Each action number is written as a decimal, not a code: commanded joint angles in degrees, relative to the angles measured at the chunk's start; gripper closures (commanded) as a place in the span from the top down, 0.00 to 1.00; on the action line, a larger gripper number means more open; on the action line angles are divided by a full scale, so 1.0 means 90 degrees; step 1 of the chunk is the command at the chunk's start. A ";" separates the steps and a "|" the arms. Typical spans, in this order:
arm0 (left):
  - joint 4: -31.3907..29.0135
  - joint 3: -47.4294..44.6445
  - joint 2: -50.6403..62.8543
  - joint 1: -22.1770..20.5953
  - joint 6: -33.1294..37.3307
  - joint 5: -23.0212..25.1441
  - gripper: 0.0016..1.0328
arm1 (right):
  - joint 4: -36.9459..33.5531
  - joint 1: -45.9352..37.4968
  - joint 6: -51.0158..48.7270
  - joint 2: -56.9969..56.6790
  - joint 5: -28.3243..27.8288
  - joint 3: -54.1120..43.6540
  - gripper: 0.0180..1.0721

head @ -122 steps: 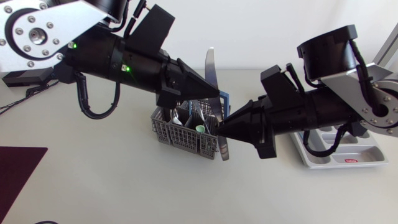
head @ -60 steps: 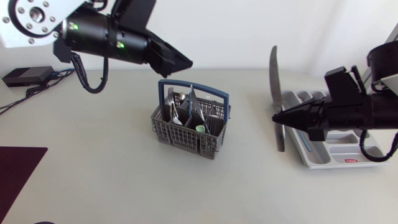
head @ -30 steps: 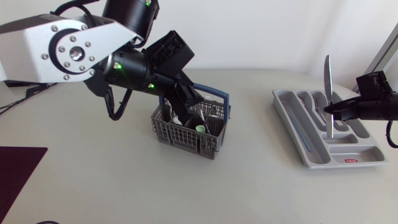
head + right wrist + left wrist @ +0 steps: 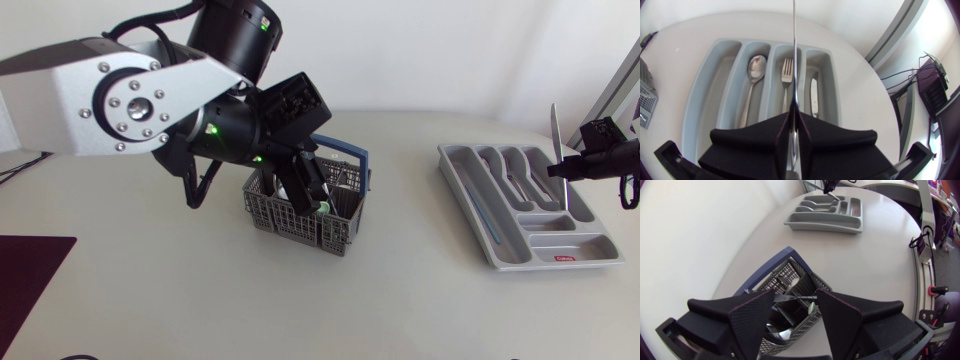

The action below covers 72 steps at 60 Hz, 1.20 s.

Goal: Sort the cutlery from the basket into the organizer compartments.

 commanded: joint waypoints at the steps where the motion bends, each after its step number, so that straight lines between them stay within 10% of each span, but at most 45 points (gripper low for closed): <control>1: -0.0015 -0.0213 0.0090 -0.0101 0.0261 -0.0139 0.57 | 0.0112 -0.0094 0.0146 0.0411 0.0150 0.0482 0.05; 51: 0.0014 -0.0750 0.0109 -0.0257 0.0691 -0.0315 0.54 | -0.0132 -0.0045 0.0234 0.1837 0.1000 0.1263 0.07; 72: 0.0414 -0.0887 0.0578 -0.0365 0.1140 -0.0667 0.49 | 0.0073 -0.0035 0.0234 0.1514 0.1029 0.0931 0.66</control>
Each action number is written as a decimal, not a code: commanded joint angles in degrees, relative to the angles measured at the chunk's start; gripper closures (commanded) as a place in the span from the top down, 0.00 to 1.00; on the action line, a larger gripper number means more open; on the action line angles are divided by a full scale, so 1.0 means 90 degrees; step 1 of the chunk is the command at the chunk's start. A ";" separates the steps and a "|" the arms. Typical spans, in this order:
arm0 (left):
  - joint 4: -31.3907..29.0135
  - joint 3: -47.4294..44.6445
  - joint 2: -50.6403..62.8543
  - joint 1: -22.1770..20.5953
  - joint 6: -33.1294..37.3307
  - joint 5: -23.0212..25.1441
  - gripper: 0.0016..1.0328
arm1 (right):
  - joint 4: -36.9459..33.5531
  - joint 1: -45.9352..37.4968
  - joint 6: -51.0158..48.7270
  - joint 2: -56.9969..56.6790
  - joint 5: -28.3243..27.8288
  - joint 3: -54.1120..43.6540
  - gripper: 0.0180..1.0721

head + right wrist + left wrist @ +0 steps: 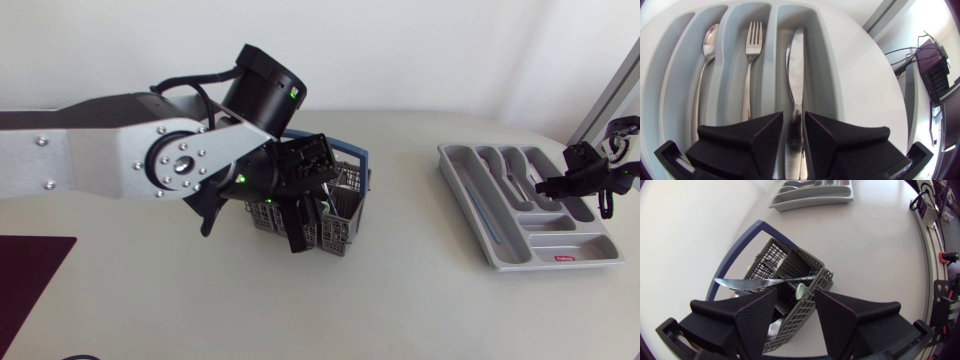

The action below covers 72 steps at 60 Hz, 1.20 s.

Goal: Sort the cutlery from the basket into the organizer compartments.

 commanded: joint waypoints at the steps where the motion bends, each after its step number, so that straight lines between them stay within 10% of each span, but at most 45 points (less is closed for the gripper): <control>1: 0.0123 -0.0219 0.0265 -0.0061 0.0281 -0.0108 0.49 | 0.0095 0.0021 0.0084 -0.0264 0.0051 -0.0222 0.70; 28: 0.0484 -0.0112 0.0734 0.0105 0.0603 -0.0226 0.41 | 0.0671 0.0236 0.0054 -0.2236 -0.0057 -0.2029 0.95; 72: 0.0641 -0.0004 0.0910 0.0115 0.0632 -0.0206 0.10 | 0.0583 0.1730 0.0054 -0.5615 -0.0379 -0.4588 0.95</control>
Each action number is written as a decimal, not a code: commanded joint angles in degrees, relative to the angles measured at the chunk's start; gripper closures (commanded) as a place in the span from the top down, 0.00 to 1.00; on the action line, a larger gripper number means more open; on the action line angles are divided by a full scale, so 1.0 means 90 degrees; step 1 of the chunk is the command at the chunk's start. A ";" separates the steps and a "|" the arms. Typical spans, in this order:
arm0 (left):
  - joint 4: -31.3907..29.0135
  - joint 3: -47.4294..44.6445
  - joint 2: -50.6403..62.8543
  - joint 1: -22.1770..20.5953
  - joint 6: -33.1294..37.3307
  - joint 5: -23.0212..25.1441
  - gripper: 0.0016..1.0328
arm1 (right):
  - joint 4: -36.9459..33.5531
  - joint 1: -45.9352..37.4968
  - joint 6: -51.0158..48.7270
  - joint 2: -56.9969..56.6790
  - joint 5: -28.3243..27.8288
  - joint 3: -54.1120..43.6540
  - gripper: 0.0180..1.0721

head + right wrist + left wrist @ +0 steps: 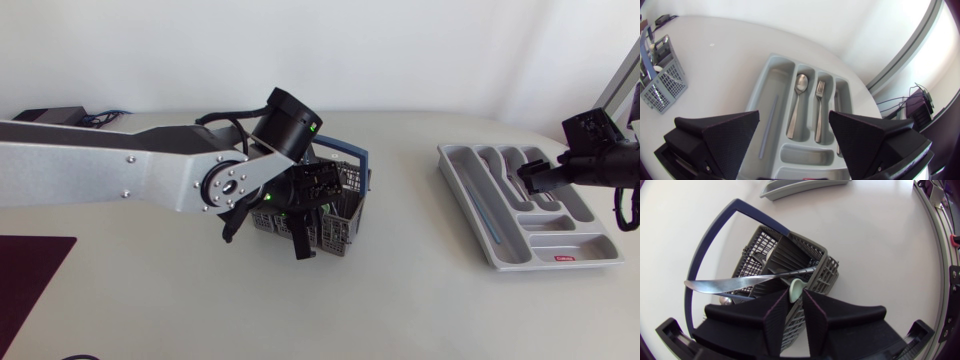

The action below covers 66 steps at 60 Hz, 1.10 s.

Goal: Sort the cutlery from the basket into the organizer compartments.

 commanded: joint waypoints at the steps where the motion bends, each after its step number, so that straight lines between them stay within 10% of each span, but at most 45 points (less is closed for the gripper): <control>1: 0.0050 0.0102 0.0128 0.0032 0.0139 -0.0031 0.09 | -0.0070 0.0237 0.0067 -0.0287 -0.0005 -0.0391 0.95; 66: -0.0985 0.0669 -0.1738 0.0022 -0.1101 0.0252 0.03 | -0.0295 0.3635 0.0330 -0.3803 0.0220 -0.2423 0.95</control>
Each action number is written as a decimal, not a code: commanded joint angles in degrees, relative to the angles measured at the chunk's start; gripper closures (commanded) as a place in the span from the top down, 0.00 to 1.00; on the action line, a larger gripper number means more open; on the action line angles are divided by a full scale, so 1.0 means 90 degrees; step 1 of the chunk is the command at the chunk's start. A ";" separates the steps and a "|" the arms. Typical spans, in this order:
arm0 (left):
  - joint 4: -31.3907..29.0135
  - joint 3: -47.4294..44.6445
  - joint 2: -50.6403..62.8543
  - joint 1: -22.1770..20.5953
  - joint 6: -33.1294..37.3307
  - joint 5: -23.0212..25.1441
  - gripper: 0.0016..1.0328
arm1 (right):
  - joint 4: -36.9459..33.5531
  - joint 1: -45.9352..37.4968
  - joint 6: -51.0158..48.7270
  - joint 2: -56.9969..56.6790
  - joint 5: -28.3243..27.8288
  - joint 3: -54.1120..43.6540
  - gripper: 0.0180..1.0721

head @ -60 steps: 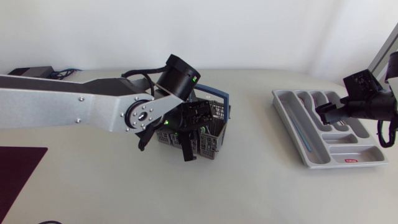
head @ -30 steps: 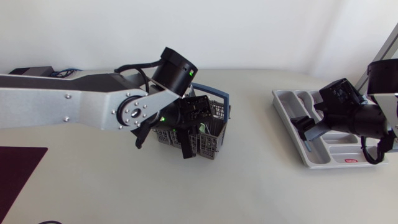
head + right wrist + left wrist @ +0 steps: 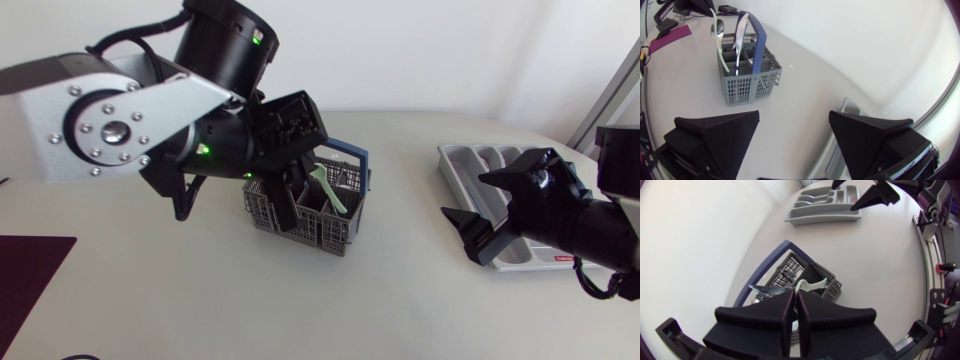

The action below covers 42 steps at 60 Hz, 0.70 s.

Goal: Sort the cutlery from the basket into the organizer compartments.

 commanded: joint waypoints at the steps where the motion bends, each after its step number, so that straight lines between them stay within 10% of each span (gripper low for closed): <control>1: -0.0149 0.0317 -0.0237 0.0022 -0.0494 0.0092 0.03 | 0.0016 0.0325 0.0168 -0.0357 0.0006 -0.0291 0.95; 42: -0.1097 0.1625 0.1042 0.0188 -0.3688 0.2035 0.03 | 0.1110 0.2239 0.0392 -0.0171 0.0611 -0.0447 0.72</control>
